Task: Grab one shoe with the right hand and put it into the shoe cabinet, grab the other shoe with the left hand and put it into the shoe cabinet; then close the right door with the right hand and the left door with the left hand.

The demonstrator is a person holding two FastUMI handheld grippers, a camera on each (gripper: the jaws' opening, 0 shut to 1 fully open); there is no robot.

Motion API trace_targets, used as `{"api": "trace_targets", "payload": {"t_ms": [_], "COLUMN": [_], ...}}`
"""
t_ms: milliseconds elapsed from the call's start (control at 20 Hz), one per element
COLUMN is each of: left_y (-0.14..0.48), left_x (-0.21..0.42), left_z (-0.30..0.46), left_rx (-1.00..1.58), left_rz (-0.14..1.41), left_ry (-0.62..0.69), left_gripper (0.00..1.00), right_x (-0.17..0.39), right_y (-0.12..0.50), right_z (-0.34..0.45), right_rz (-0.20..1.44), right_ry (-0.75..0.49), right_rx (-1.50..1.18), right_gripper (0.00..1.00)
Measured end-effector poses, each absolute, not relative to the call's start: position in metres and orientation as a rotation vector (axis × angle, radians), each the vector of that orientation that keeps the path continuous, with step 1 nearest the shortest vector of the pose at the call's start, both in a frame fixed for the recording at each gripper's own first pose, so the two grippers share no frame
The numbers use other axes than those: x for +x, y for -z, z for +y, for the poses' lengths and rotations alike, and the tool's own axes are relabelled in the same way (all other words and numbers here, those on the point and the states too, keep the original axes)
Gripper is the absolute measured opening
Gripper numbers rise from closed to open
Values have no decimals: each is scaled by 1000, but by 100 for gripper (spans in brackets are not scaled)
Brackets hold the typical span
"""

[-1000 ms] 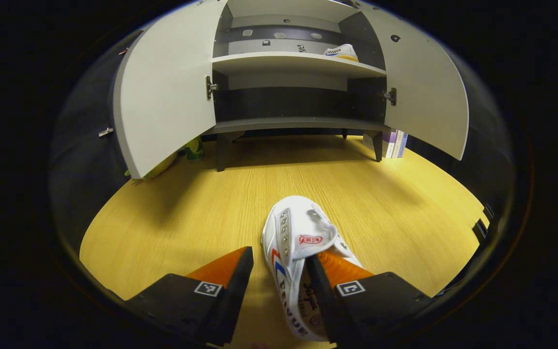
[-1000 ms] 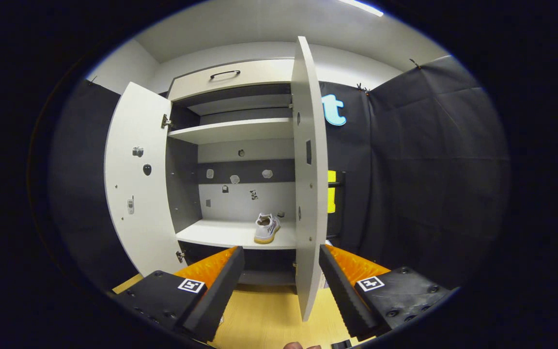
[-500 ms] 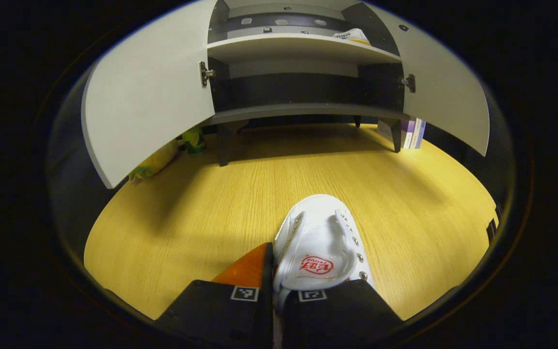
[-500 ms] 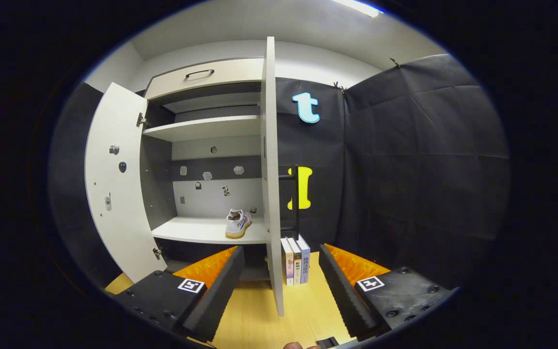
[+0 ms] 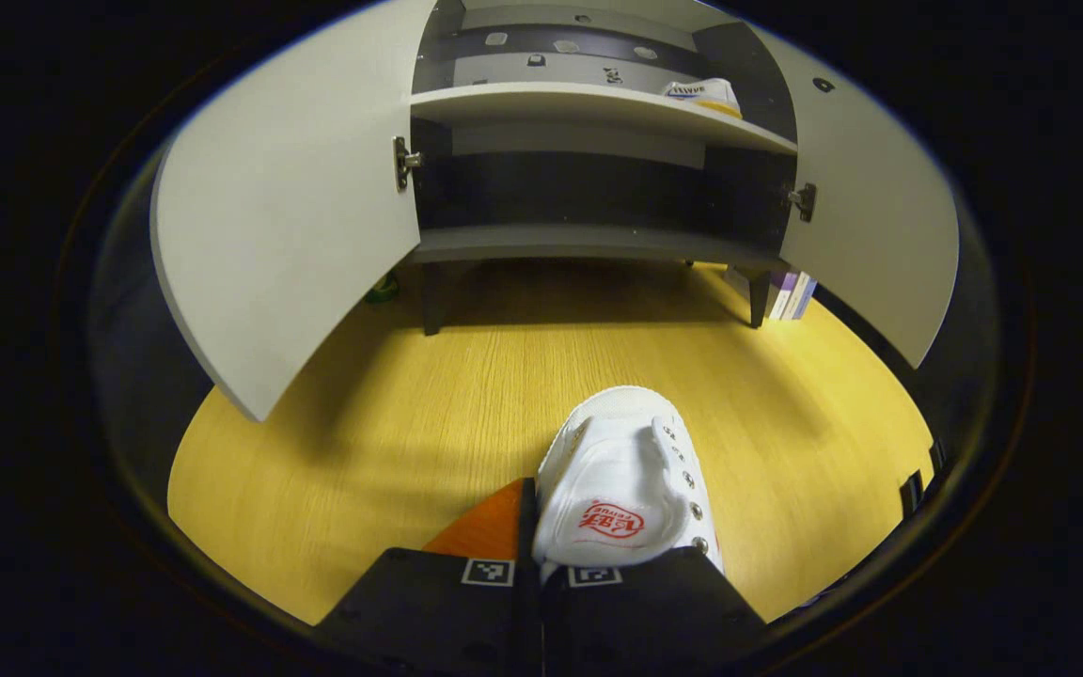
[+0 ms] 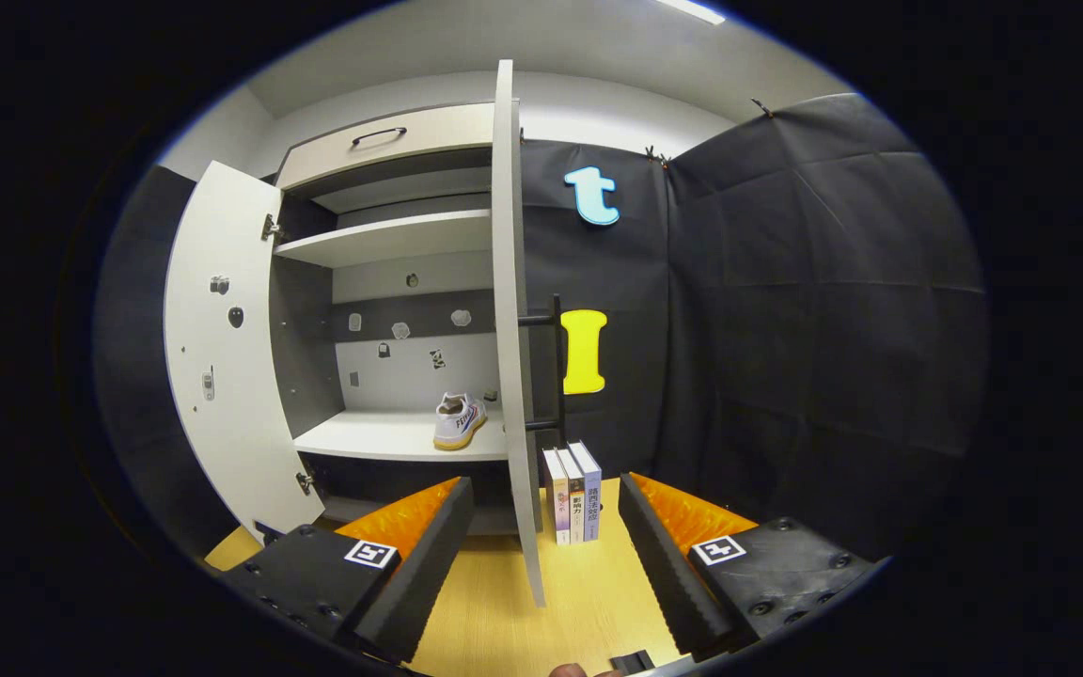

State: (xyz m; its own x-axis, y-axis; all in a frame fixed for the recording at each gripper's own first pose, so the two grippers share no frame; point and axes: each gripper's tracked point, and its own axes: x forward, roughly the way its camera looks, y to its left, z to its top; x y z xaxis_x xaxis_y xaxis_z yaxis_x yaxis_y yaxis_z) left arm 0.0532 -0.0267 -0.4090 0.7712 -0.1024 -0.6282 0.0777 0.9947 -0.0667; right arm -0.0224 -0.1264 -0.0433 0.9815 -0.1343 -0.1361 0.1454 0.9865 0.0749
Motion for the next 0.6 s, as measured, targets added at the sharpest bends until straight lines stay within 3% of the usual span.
{"api": "trace_targets", "payload": {"t_ms": [600], "left_y": [210], "left_x": [114], "left_z": [-32], "left_rx": [-145], "left_rz": [549], "left_ry": [-24], "left_gripper": [7], "right_x": [-16], "right_y": [57], "right_z": [-164], "right_rz": [151], "right_ry": [126], "right_rx": [148], "right_gripper": [99]}}
